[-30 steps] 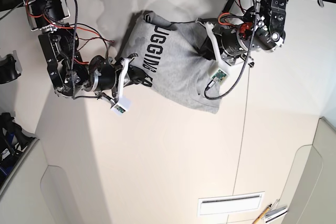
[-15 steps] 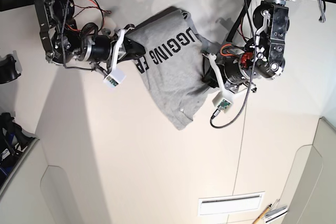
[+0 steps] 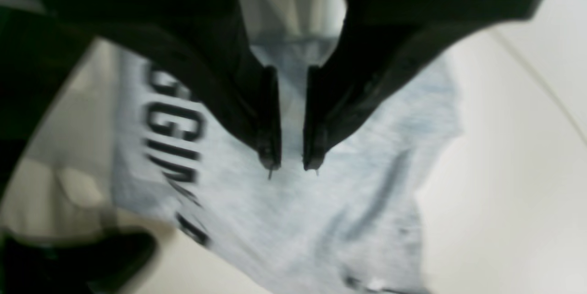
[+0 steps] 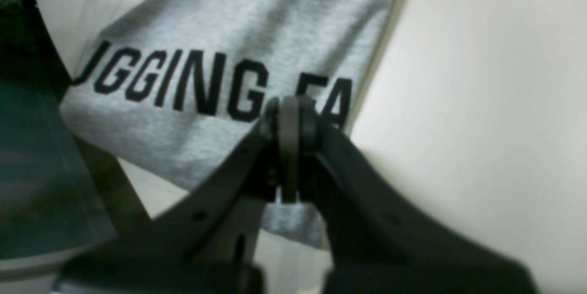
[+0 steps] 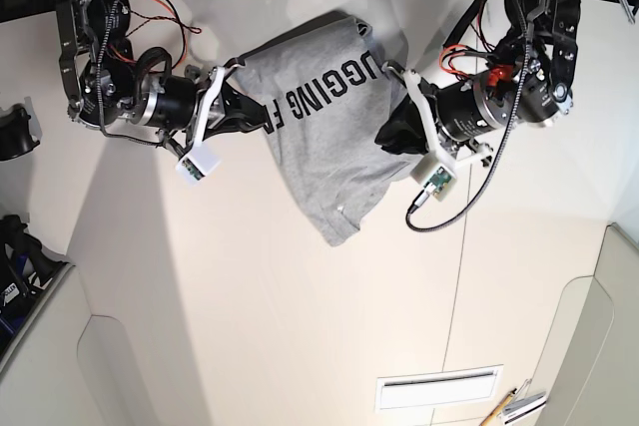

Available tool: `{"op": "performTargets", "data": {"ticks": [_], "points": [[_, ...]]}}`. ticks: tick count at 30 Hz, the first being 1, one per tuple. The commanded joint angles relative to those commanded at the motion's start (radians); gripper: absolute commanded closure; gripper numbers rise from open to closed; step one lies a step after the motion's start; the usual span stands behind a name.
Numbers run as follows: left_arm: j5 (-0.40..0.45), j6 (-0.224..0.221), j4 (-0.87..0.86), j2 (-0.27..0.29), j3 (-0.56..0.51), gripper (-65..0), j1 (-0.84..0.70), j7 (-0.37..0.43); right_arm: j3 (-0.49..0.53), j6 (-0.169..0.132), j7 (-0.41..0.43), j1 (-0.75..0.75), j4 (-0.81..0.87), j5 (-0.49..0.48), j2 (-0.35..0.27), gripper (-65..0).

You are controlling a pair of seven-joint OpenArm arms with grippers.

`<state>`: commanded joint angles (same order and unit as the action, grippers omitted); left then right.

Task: Fold the T-shirt properly
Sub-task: 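Hold the bundle with both grippers and flatten it into a square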

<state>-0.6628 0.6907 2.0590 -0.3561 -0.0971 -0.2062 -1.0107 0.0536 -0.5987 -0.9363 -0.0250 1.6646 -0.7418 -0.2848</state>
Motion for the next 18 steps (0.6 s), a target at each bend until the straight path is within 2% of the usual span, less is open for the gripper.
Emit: {"op": "performTargets", "data": {"ticks": [3,5,10,14,18], "points": [[-0.082,0.003,0.059,0.005,0.000,-9.2,-0.111,-0.003,0.000,0.000,0.002,0.002,0.000,-0.003,0.008,0.0],[-0.080,0.007,0.058,0.016,0.000,-9.2,-0.172,0.001,0.000,0.000,0.005,0.006,0.000,-0.003,0.025,0.0],[-0.018,0.007,0.037,0.076,0.000,-9.2,-0.212,0.018,0.001,0.000,0.016,0.005,-0.001,0.005,0.055,0.0],[0.025,0.007,-0.066,0.079,0.000,-9.2,-0.212,0.059,0.001,0.000,0.016,0.005,-0.001,0.056,0.055,0.0],[0.035,0.007,-0.172,0.079,0.000,-9.2,-0.190,0.079,0.000,0.000,0.019,0.005,-0.002,0.057,0.055,0.0]]}}
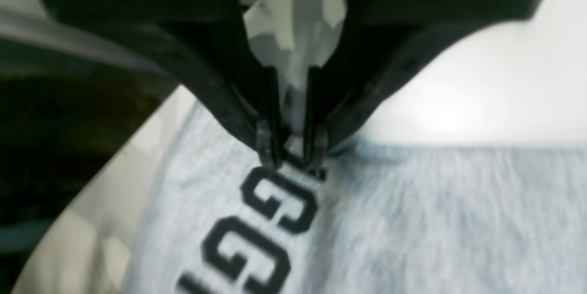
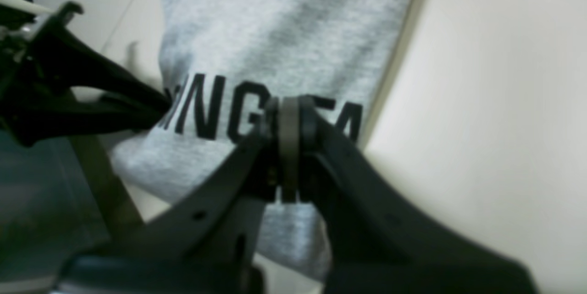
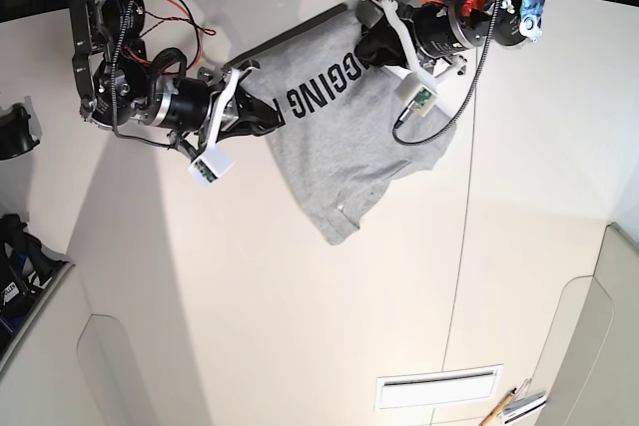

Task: Fold the T-shirt properly

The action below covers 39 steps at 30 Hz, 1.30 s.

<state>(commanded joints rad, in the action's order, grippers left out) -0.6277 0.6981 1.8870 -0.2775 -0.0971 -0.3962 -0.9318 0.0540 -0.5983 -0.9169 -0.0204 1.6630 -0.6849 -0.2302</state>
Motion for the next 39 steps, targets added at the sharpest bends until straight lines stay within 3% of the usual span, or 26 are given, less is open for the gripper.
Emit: {"op": "performTargets", "data": {"ticks": [4,8,16,25,29,32,35,39], "points": [[0.008,0.000,-0.008,-0.001,0.000,-9.2,0.000,-0.010,-0.009,0.000,-0.007,-0.014,-0.001,0.005,-0.001,0.0],[0.088,0.000,-0.008,-0.003,0.000,-9.2,0.000,-0.011,-0.029,0.000,-0.007,-0.041,-0.001,0.003,-0.002,0.0],[0.116,0.000,-0.008,-0.073,0.000,-9.3,0.058,-0.010,-0.029,0.000,0.004,-0.135,-0.001,-0.030,0.000,0.0],[0.190,0.000,-0.009,-0.075,0.000,-9.3,0.133,-0.011,-0.027,-0.001,-0.006,-0.192,-0.001,-0.040,0.095,0.0],[0.222,0.000,-0.009,-0.075,0.000,-9.3,0.133,-0.011,-0.027,-0.001,-0.008,-0.213,-0.001,-0.040,0.100,0.0],[0.220,-0.003,-0.009,-0.087,0.000,-9.2,0.133,-0.011,-0.027,0.000,-0.008,-0.216,-0.001,-0.038,0.100,0.0],[0.216,-0.037,-0.005,-0.124,0.000,-9.2,0.133,-0.011,-0.027,0.000,-0.008,-0.213,0.000,-0.038,0.100,0.0],[0.143,-0.068,0.051,-0.158,0.000,-9.2,0.129,-0.016,-0.054,-0.001,-0.007,-0.207,0.014,-0.043,0.100,0.0]]}}
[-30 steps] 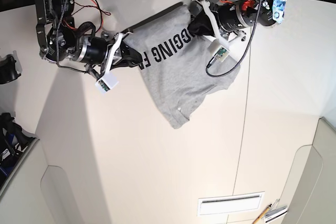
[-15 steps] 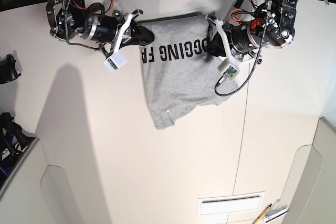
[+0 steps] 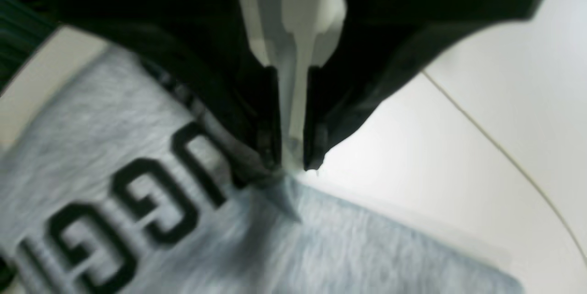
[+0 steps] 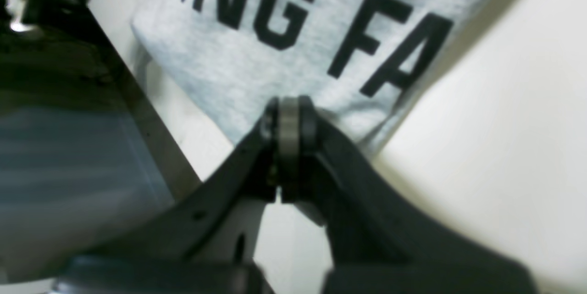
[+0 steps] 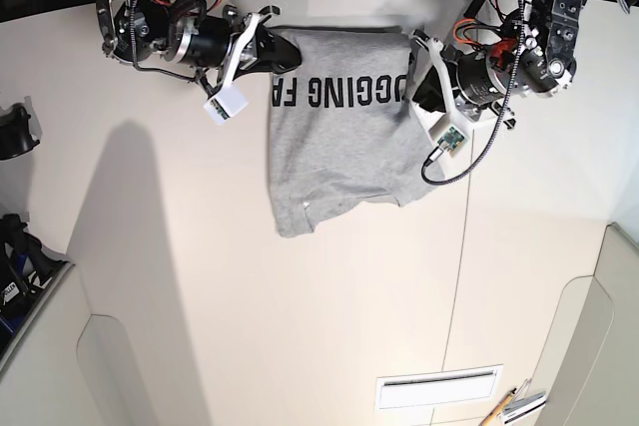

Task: Fold the T-shirt properly

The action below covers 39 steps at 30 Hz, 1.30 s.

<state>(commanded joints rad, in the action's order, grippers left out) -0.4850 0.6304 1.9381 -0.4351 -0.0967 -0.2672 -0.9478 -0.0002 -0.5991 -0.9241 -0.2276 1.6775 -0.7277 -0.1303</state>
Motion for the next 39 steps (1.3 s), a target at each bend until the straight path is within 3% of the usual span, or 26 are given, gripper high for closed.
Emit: {"op": "performTargets", "data": {"ticks": [2,8,11,15,20,24,34,39], "points": [[-0.004,-0.018,0.051,0.000,0.000,-9.2,-0.005,-0.007,-0.027,0.000,-0.005,-0.001,0.025,-0.001,0.000,0.0],[-0.011,-0.018,0.163,0.000,0.000,-9.2,-0.095,-0.037,-0.108,0.000,-0.092,-0.020,0.149,-0.052,-0.013,0.0],[-0.011,-0.018,0.194,0.000,0.016,-9.2,-0.170,-0.037,-0.117,0.000,-0.103,-0.043,0.167,-0.084,-0.080,0.0],[-0.013,-0.016,0.204,0.000,0.126,-9.2,-0.291,-0.037,-0.117,0.000,-0.109,-0.102,0.169,-0.131,-0.175,0.0],[-0.033,0.010,0.204,0.000,0.268,-9.2,-0.436,-0.037,-0.117,-0.002,-0.127,-0.157,0.172,-0.174,-0.254,0.0],[-0.059,0.015,0.204,0.000,0.306,-9.0,-0.548,-0.045,-0.117,-0.009,-0.140,-0.199,0.172,-0.200,-0.314,0.0],[0.017,0.020,0.200,0.000,0.306,-9.0,-0.769,-0.044,-0.043,-0.010,-0.138,-0.382,0.172,-0.197,-0.417,0.0],[0.017,0.068,0.099,0.000,0.303,-9.0,-0.825,-0.043,0.018,-0.010,-0.138,-0.447,0.171,-0.161,-0.435,0.0]]}}
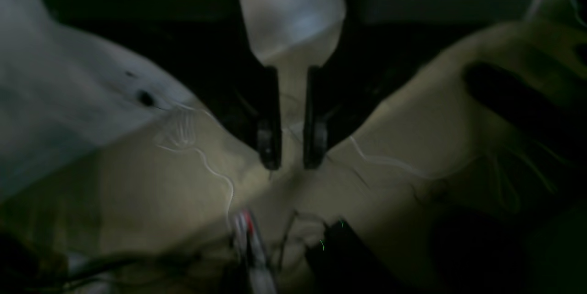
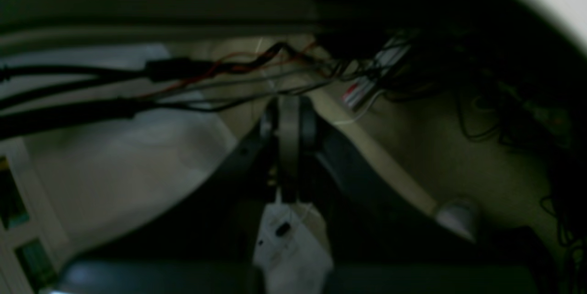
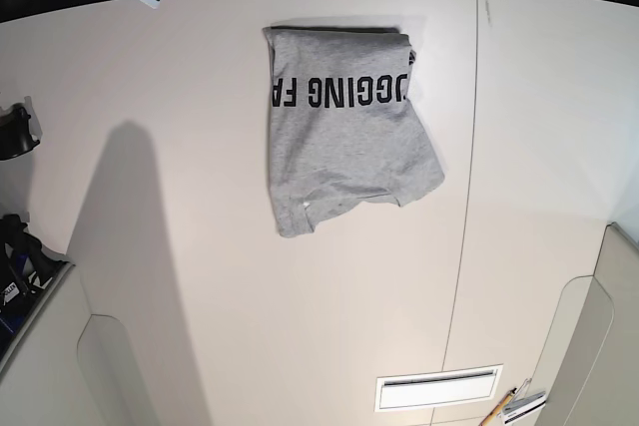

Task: Fold the T-shirt properly

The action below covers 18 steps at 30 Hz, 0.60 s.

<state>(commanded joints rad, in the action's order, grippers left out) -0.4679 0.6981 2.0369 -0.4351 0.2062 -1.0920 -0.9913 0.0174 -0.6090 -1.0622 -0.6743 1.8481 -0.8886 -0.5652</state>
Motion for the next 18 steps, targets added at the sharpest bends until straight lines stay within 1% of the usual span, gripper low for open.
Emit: {"op": "performTargets", "data": {"ticks": [3,5,7,9,11,14,15,16,18], "points": [[-0.008,0.000,-0.124,0.000,-0.029,-9.0,0.000,0.006,0.038,0.000,0.005,-0.034,-0.001,0.031,-0.004,0.0],[-0.013,0.000,-0.198,-0.001,-0.074,-9.0,0.000,0.035,0.064,0.000,0.036,-0.053,-0.002,0.064,-0.021,0.0],[0.017,0.000,-0.251,-0.001,-0.132,-9.1,0.000,0.076,0.096,0.001,0.057,-0.055,-0.006,0.100,-0.042,0.0],[0.101,0.000,-0.301,-0.001,-0.192,-9.1,0.000,0.140,0.127,0.003,0.086,-0.055,-0.016,0.140,-0.055,0.0],[0.187,0.000,-0.358,-0.015,-0.259,-12.2,0.001,0.222,0.155,0.003,0.110,-0.054,-0.037,0.175,-0.055,0.0],[0.368,0.000,-0.446,-0.060,-0.377,-17.0,0.011,0.385,0.194,0.003,0.182,-0.048,-0.101,0.229,-0.055,0.0],[0.426,0.000,-0.476,-0.066,-0.411,-18.3,0.024,0.424,0.204,0.003,0.218,-0.045,-0.130,0.248,-0.055,0.0],[0.463,0.000,-0.509,-0.066,-0.440,-19.0,0.043,0.441,0.212,0.003,0.259,-0.040,-0.163,0.265,-0.055,0.0],[0.473,0.000,-0.581,-0.063,-0.487,-19.6,0.095,0.443,0.230,0.003,0.320,-0.019,-0.235,0.283,-0.054,0.0]]}}
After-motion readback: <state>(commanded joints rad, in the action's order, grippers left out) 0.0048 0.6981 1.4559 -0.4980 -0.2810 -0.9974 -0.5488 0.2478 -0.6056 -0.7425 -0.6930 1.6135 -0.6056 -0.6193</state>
